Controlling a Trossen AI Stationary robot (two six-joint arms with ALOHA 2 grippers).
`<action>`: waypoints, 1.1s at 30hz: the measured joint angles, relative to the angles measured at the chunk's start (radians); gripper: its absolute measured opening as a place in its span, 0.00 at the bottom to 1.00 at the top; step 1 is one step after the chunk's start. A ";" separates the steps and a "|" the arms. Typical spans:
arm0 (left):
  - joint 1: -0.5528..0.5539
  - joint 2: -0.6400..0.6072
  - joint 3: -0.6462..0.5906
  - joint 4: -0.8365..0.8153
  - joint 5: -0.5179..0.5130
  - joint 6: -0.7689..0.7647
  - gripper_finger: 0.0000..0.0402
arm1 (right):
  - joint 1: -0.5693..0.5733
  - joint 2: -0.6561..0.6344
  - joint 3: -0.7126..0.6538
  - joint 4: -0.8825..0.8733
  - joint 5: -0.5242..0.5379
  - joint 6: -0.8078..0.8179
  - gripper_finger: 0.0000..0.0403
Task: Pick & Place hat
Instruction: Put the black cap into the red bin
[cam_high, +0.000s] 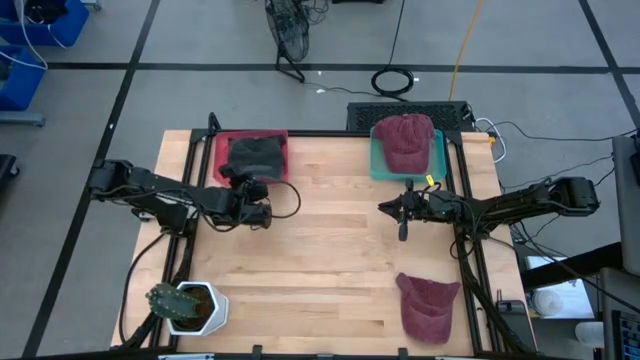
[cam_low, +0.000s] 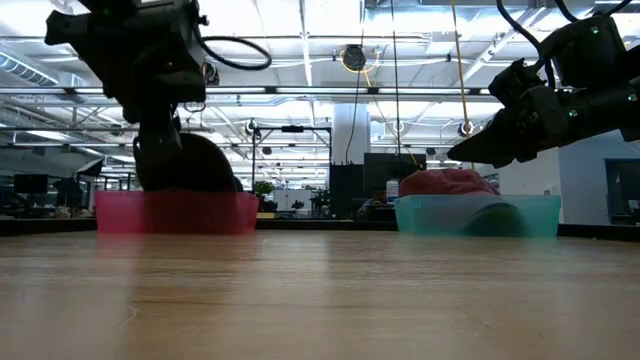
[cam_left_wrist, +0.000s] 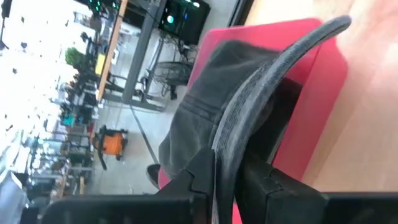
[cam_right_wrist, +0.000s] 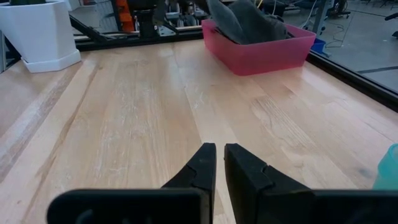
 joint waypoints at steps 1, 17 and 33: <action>0.012 0.000 -0.005 0.000 0.007 -0.003 0.13 | 0.000 0.000 0.000 0.000 0.000 0.000 0.06; 0.173 0.000 -0.055 0.077 0.132 -0.016 0.22 | 0.000 0.000 0.000 0.000 0.000 -0.001 0.06; 0.125 -0.017 -0.014 0.051 0.257 0.032 0.41 | 0.000 0.000 0.000 0.000 0.000 -0.006 0.06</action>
